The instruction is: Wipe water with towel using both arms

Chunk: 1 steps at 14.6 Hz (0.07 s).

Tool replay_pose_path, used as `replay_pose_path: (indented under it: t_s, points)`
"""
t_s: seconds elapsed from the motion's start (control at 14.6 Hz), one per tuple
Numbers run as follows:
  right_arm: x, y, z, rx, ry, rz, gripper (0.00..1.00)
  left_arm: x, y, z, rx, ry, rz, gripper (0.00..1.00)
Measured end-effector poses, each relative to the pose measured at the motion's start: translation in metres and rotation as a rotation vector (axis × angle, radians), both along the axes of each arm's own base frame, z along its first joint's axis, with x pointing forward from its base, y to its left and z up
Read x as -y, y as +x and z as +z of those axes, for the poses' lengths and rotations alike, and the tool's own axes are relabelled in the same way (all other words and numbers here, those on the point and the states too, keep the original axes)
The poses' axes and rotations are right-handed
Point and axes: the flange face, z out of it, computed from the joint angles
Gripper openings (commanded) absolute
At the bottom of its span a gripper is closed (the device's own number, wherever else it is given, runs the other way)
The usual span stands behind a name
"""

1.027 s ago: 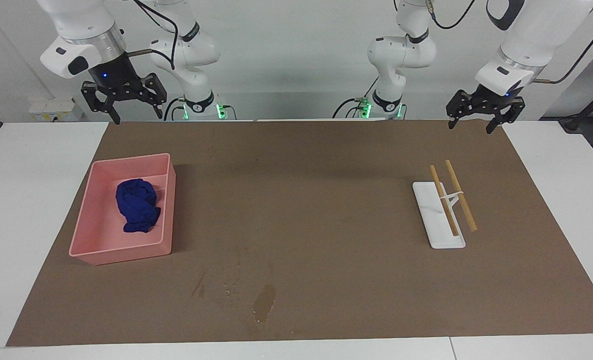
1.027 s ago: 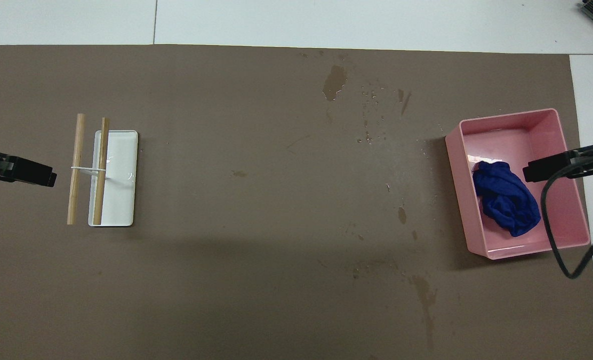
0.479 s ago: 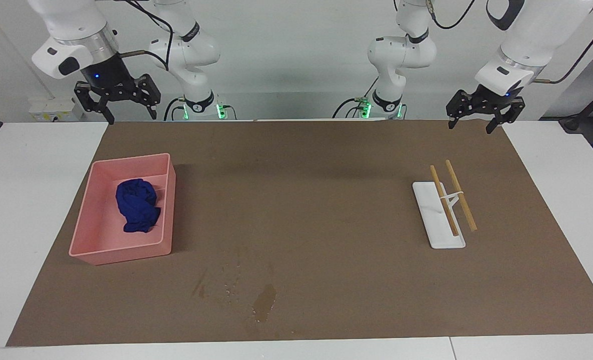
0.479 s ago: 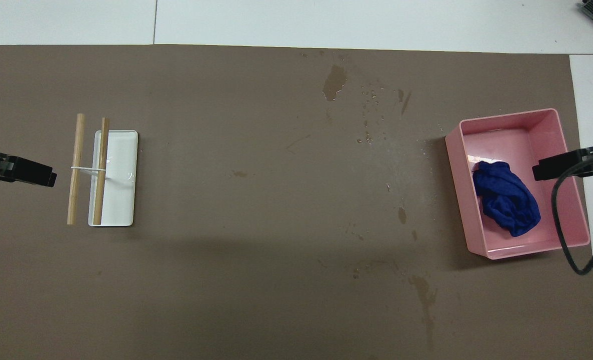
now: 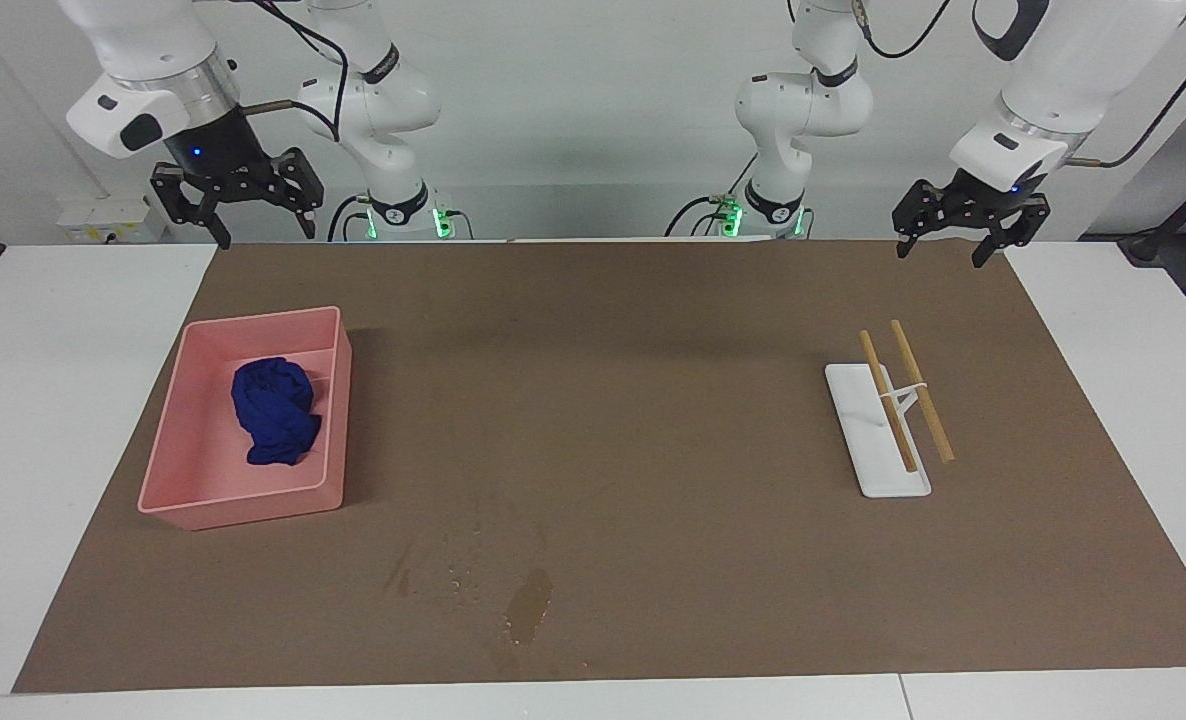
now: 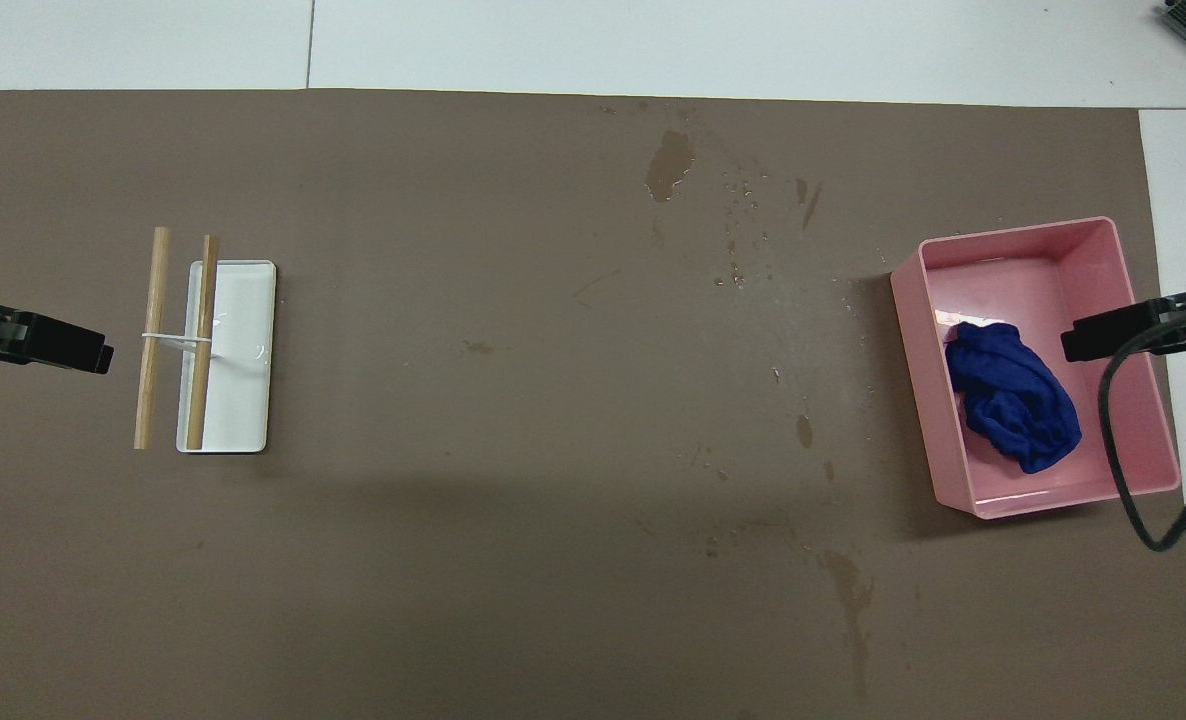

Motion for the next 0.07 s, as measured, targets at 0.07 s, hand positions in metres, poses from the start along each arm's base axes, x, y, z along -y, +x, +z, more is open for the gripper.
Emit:
replay_pose_path:
  t_s: [0.07]
  points:
    - [0.0000, 0.0000, 0.0000, 0.000, 0.000, 0.000, 1.00, 0.0000, 0.0000, 0.0000, 0.000, 0.000, 0.000, 1.00]
